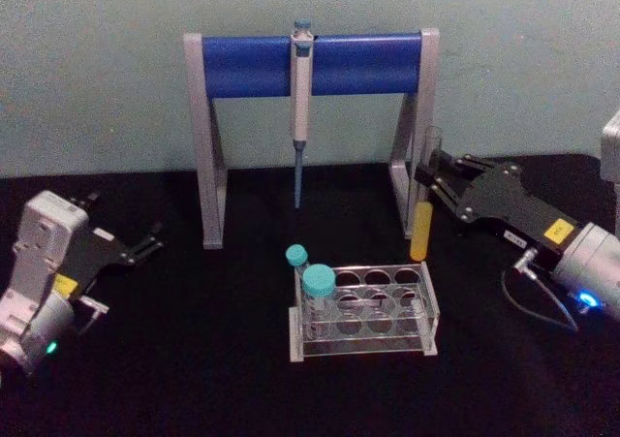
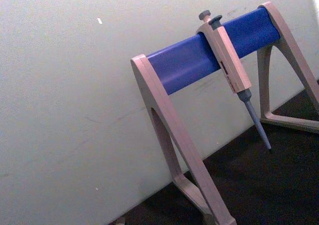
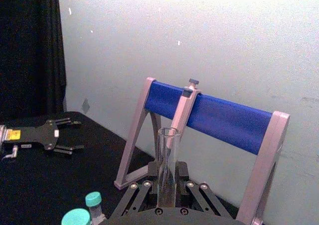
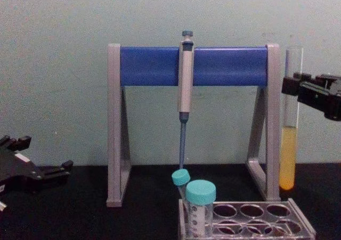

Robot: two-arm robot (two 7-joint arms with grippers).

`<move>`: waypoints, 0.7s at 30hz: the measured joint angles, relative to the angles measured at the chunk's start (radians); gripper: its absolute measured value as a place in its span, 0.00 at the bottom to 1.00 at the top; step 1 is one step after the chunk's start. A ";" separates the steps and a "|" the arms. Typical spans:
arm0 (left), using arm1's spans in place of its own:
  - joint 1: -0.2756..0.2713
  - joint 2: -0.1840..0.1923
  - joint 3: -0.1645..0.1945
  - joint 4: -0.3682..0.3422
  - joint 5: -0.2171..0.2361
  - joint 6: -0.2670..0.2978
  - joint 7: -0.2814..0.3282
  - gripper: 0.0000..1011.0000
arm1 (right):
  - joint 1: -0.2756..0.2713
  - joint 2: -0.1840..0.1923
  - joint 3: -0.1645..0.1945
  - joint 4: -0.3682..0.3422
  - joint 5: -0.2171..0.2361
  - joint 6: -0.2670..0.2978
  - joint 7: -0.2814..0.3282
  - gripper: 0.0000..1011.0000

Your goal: Pick up the test tube from the test tube rack, shake it, then place it back into the test tube rack.

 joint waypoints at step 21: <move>0.000 0.000 0.000 0.000 0.000 0.000 0.000 0.99 | 0.077 -0.040 -0.027 0.052 -0.004 0.000 0.028 0.23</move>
